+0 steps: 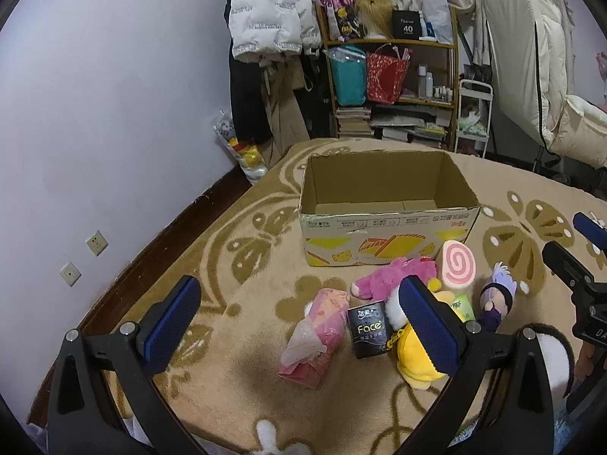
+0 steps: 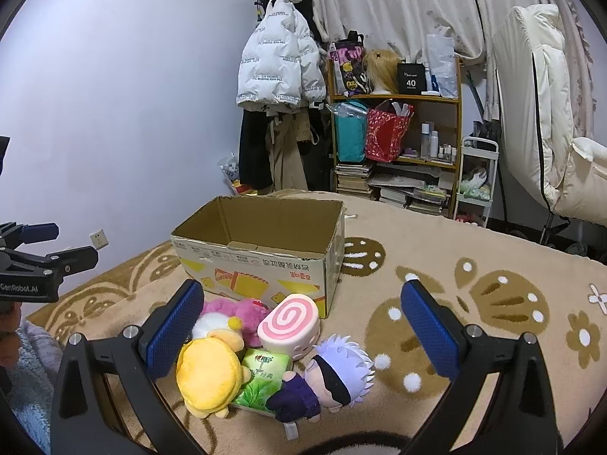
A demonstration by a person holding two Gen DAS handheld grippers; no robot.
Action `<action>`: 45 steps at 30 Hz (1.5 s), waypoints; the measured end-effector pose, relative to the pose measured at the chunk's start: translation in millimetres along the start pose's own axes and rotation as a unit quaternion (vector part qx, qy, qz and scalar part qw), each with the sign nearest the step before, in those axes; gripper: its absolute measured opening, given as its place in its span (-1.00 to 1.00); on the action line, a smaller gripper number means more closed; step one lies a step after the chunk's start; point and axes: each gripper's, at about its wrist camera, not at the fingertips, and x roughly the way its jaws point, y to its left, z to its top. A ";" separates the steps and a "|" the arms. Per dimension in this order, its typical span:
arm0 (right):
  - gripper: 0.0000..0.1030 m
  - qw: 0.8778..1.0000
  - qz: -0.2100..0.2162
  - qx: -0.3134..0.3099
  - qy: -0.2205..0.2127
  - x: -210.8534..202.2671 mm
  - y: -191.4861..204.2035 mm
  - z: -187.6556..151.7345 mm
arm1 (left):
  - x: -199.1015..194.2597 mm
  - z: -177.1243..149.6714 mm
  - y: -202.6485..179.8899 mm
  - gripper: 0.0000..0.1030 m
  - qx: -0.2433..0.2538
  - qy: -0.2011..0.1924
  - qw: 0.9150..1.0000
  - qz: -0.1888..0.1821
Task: Organize soft objects
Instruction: 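Lower the left gripper onto the pink tissue pack while the right gripper lowers onto the white-haired doll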
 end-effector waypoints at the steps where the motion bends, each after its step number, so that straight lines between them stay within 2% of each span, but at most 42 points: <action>1: 1.00 1.000 0.001 0.000 0.002 0.9 -0.4 0.7 | 1.9 1.5 1.0 1.00 -0.002 0.005 1.000 -0.002; 9: 1.00 0.999 0.008 0.019 0.024 15.8 -6.1 4.8 | 20.4 12.8 3.9 1.00 0.009 0.035 0.999 -0.001; 13: 1.00 0.999 0.007 0.032 0.041 30.6 -11.9 6.6 | 43.3 15.3 5.7 1.00 -0.005 0.064 0.998 -0.015; 17: 1.00 0.998 0.003 0.041 0.057 39.9 -16.7 3.2 | 65.5 10.6 3.7 1.00 -0.006 0.090 0.996 -0.013; 20: 1.00 0.996 0.001 0.046 0.071 48.7 -20.9 0.2 | 82.0 6.1 4.3 1.00 -0.017 0.115 0.993 -0.021; 32: 1.00 0.990 -0.002 0.060 0.130 79.1 -34.7 -20.5 | 137.5 -17.5 -0.4 1.00 -0.009 0.186 0.982 -0.001; 36: 1.00 0.986 0.001 0.077 0.150 92.0 -41.6 -28.0 | 151.2 -18.9 0.7 1.00 -0.015 0.207 0.978 -0.015; 45: 0.96 0.976 0.001 0.110 0.186 108.3 -51.4 -41.1 | 176.0 -33.7 4.0 1.00 -0.039 0.251 0.967 -0.021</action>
